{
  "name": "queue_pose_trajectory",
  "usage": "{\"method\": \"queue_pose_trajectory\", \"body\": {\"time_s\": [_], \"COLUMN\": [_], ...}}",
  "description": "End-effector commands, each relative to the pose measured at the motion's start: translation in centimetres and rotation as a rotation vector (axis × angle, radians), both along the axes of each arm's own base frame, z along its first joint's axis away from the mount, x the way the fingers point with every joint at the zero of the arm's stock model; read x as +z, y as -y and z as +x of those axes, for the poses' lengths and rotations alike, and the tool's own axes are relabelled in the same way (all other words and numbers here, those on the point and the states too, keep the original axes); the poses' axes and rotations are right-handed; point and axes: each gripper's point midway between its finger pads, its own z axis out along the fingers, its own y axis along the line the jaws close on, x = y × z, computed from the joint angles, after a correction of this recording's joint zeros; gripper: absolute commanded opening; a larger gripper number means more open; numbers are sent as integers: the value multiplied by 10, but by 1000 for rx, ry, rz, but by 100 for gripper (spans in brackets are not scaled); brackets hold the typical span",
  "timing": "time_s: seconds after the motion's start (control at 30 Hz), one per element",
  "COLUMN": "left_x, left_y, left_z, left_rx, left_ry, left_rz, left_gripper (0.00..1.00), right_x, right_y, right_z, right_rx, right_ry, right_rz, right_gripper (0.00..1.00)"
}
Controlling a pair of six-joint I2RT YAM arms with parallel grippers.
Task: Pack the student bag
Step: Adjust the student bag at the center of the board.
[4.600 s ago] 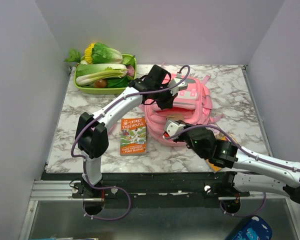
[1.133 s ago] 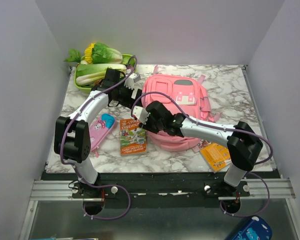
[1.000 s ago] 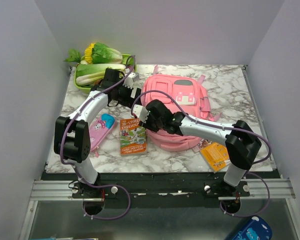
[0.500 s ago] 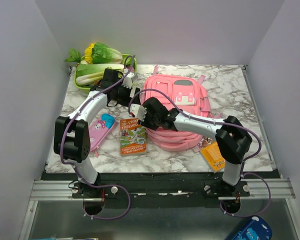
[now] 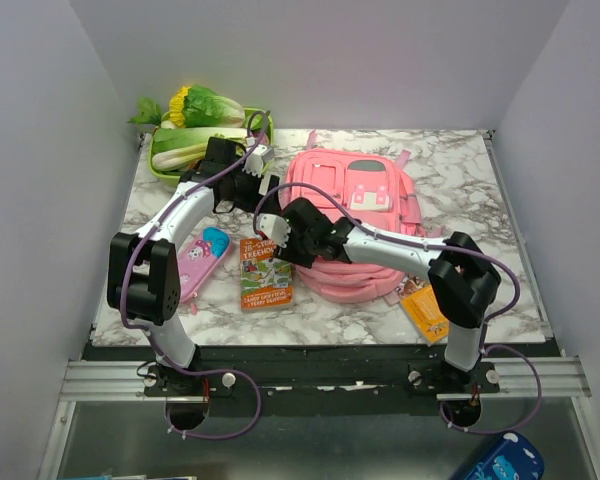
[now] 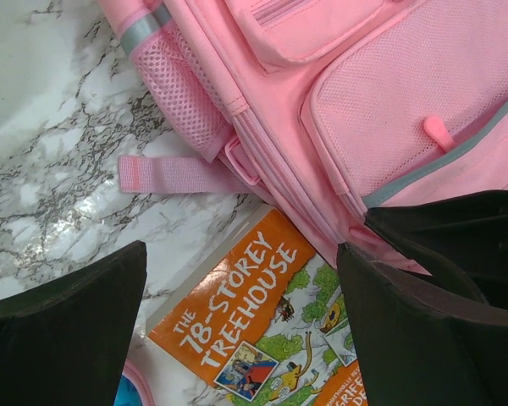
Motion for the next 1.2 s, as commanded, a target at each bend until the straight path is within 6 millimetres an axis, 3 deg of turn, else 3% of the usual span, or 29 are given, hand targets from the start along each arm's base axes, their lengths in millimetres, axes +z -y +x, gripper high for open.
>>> {"method": "queue_pose_trajectory", "body": {"time_s": [0.0,0.17,0.33,0.43,0.5,0.67,0.73,0.83,0.87,0.97,1.03,1.1,1.17], "left_x": [11,13,15,16,17,19,19,22,21,20,18,7,7], "left_y": [3,2,2,3,5,19,29,45,48,61,69,81,92], "left_z": [2,1,0,1,2,-6,-14,-20,-21,-23,-21,-26,-27], "left_rx": [-2,-2,-1,-6,-11,-74,-119,-198,-226,-282,-319,-365,-384], "left_ry": [20,30,35,36,33,33,49,91,103,112,129,121,125], "left_rz": [-35,-31,-31,-37,-45,-72,-69,-52,-41,-27,-8,25,32], "left_gripper": [99,99,99,99,99,99,99,99,99,99,99,99,99], "right_x": [-26,-20,-18,-8,14,48,72,81,73,78,71,69,66], "right_y": [22,23,23,23,19,23,26,46,55,71,82,93,105], "right_z": [-12,10,13,10,7,9,14,16,14,10,2,-5,-16], "right_rx": [-16,-66,-55,-59,-63,-127,-164,-240,-268,-334,-377,-470,-568], "right_ry": [-25,58,68,78,93,175,238,255,246,239,217,187,136], "right_rz": [-144,-193,-216,-181,-97,34,105,153,148,193,208,258,302], "right_gripper": [63,49,24,6,1,1,1,1,1,1,1,1,8]}}
